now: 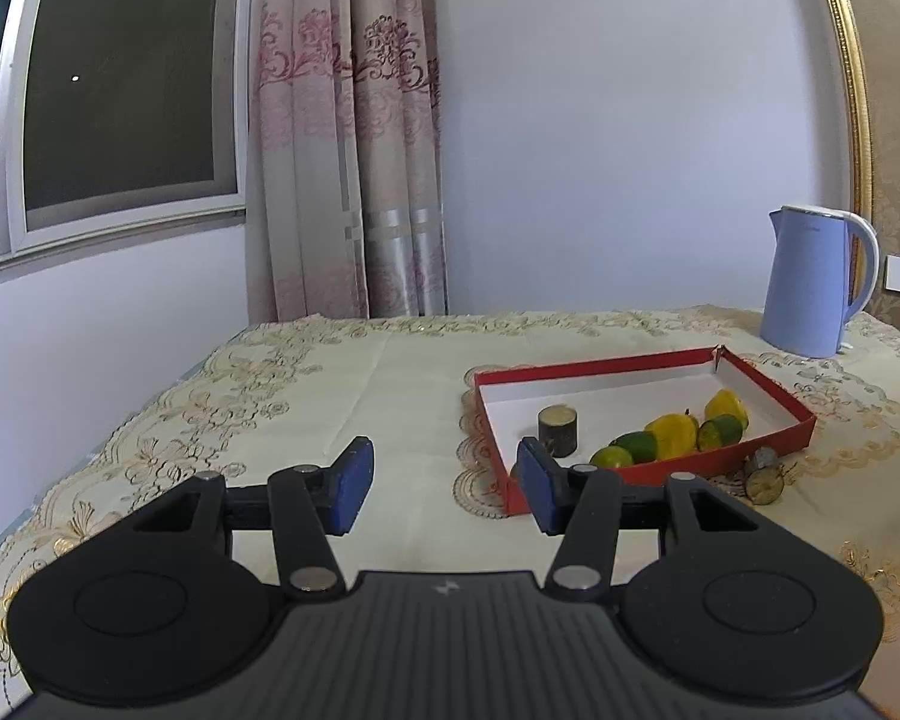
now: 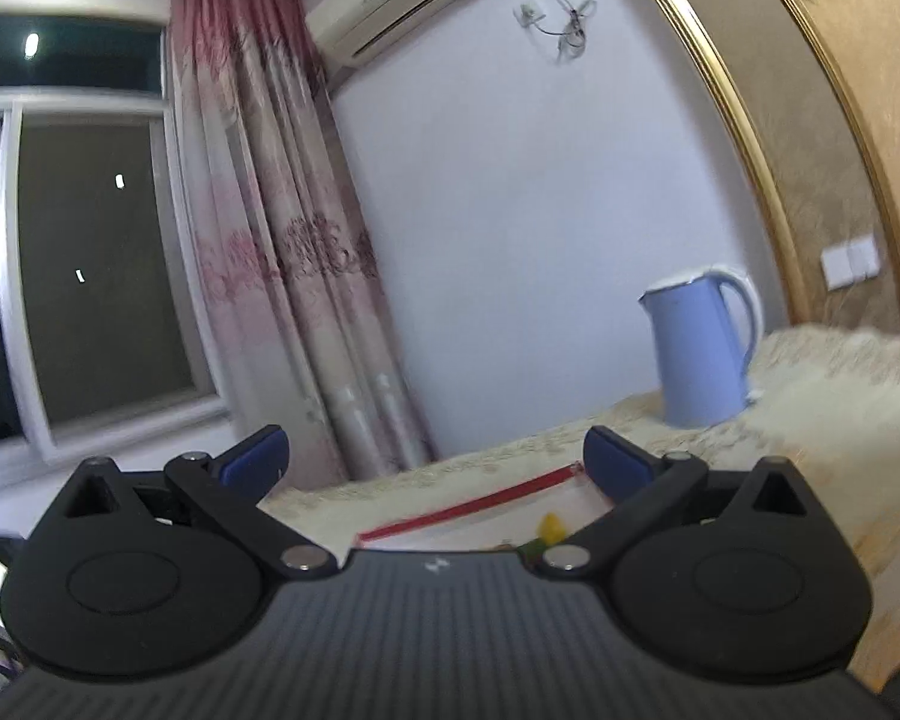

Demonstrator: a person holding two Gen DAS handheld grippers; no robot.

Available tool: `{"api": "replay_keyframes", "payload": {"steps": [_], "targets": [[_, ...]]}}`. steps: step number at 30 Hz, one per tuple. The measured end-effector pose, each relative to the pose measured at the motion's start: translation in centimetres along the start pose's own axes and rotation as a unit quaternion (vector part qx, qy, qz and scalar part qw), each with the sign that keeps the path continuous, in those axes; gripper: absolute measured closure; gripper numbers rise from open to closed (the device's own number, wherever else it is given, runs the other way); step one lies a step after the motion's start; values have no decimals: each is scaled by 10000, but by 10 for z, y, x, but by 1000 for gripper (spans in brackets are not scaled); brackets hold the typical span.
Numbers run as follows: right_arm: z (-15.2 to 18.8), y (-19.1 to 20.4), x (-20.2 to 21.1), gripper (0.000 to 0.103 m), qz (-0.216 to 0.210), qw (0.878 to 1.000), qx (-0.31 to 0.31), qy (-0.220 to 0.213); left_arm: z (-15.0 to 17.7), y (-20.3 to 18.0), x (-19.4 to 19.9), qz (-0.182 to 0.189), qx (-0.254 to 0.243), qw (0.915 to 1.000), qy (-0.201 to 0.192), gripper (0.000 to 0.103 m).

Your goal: Organize fruits

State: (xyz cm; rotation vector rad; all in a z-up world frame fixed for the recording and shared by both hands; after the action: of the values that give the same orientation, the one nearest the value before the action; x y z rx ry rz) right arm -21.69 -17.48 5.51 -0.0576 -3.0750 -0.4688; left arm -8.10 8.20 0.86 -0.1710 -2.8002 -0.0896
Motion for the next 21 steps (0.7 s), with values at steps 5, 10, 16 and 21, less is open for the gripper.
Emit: {"api": "replay_keyframes", "payload": {"steps": [5, 10, 16, 21], "targets": [[10, 2, -12, 0, -85, 9997, -105, 179, -4, 0, -2, 38, -1, 10000, -30, 49], [15, -8, -32, 0, 140, 9990, -310, 281, -5, -3, -8, 139, 77, 9999, -27, 48], [24, -19, -44, 0, 468, 9982, -195, 309, -4, -13, -16, 220, 164, 9996, -93, 47], [31, -30, -53, 0, 851, 9962, 92, 139, 7, -27, -35, 283, 124, 9995, 18, 44]]}}
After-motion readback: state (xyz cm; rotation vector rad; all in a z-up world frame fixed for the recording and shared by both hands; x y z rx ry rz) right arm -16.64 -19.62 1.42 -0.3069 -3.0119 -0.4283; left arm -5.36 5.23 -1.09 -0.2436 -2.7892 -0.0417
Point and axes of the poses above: each gripper's, at about its wrist camera, not at the fingertips, and x roughly against the way its jaws point, y to its left, z to its underside, the point moved 1 cm from there along -x, roughly the way its jaws point, and after that the axes turned 1 degree about z, right-handed, at the moved point
